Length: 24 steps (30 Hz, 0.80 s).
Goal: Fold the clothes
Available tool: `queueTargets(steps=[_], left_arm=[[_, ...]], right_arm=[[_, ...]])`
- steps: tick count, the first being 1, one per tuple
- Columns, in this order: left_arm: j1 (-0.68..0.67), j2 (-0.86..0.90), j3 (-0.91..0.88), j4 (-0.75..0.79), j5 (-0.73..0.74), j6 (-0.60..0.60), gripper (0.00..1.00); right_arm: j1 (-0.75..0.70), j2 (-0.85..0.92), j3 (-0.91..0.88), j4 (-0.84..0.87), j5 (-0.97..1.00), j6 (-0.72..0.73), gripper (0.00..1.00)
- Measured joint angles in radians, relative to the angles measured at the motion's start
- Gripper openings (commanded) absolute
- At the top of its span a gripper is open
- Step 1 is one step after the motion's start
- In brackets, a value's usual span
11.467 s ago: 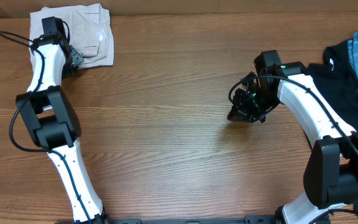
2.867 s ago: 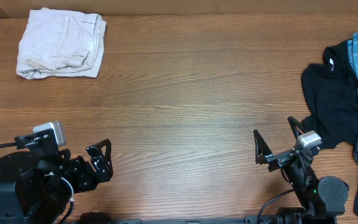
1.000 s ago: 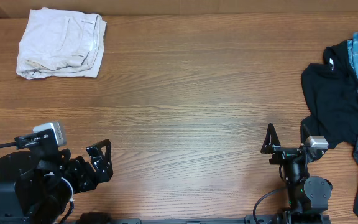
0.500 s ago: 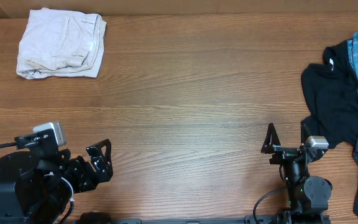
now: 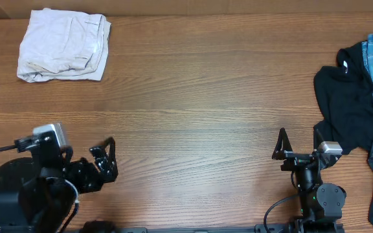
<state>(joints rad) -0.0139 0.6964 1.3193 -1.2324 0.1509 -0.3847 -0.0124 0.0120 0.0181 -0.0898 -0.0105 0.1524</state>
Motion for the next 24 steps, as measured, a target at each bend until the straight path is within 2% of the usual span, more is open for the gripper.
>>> queueTargets(steps=[6,10,13,17,24], left_arm=[[0.000,-0.236,-0.435,0.443,0.042,0.085,1.00],[0.000,-0.387,-0.760,0.843,0.086,0.152,1.00],[0.000,-0.481,-0.952,1.033,0.089,0.163,1.00],[0.000,-0.570,-1.136,1.170,0.068,0.178,1.00],[0.000,-0.677,-1.293,1.223,0.007,0.180,1.00]], right_arm=[[0.000,0.000,0.000,0.000,0.000,0.000,1.00],[0.000,0.000,0.000,-0.001,0.000,0.000,1.00],[0.000,0.000,0.000,-0.001,0.000,0.000,1.00],[0.000,0.000,0.000,0.000,0.000,0.000,1.00],[0.000,0.000,0.000,0.000,0.000,0.000,1.00]])
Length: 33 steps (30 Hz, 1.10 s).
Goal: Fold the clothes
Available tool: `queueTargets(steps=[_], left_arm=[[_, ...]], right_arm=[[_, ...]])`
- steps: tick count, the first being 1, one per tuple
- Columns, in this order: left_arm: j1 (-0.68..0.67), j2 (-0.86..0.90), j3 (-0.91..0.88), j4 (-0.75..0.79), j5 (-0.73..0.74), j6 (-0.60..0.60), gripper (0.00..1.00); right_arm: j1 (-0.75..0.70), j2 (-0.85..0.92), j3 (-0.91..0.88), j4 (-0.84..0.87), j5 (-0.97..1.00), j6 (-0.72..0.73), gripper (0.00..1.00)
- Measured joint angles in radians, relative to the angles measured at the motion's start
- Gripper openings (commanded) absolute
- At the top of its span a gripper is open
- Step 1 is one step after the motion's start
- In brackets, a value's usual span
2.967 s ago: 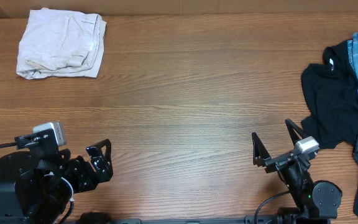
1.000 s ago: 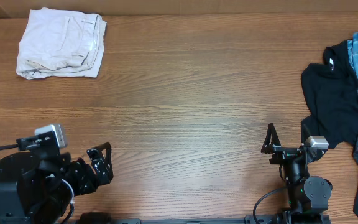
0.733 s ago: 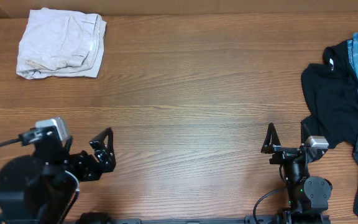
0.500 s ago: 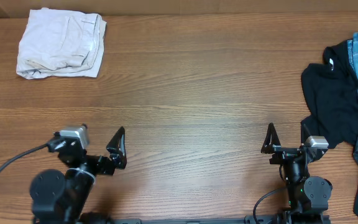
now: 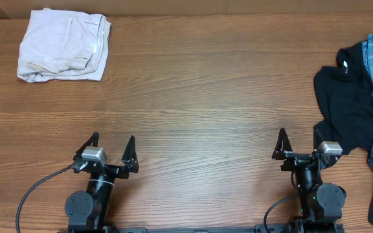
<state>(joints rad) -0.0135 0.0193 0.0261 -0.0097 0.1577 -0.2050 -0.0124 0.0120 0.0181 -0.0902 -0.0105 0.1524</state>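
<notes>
A folded pale beige garment (image 5: 63, 45) lies at the table's far left corner. At the right edge a crumpled black garment (image 5: 346, 103) lies beside light blue jeans. My left gripper (image 5: 112, 146) sits near the front left, open, with nothing between its fingers. Near the front right my right gripper (image 5: 299, 141) is open too, its right finger close to the black garment's lower edge.
The wooden table (image 5: 199, 97) carries nothing else in view. A black cable (image 5: 41, 184) runs from the left arm's base toward the front left edge.
The left arm has swung from a turned pose at the front left corner to a straight pose further right, its open fingers now pointing away from the front edge. The right arm has not moved.
</notes>
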Motion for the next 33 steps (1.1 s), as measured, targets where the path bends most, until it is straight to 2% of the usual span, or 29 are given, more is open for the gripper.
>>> queueTargets(steps=[12,33], left_arm=[[0.037,-0.003,-0.014,-0.058,-0.024,0.083,1.00],[0.040,-0.003,-0.014,-0.057,-0.028,0.104,1.00]], right_arm=[[0.000,0.000,0.000,0.001,0.000,0.000,1.00],[0.000,0.000,0.000,0.000,0.000,0.000,1.00]])
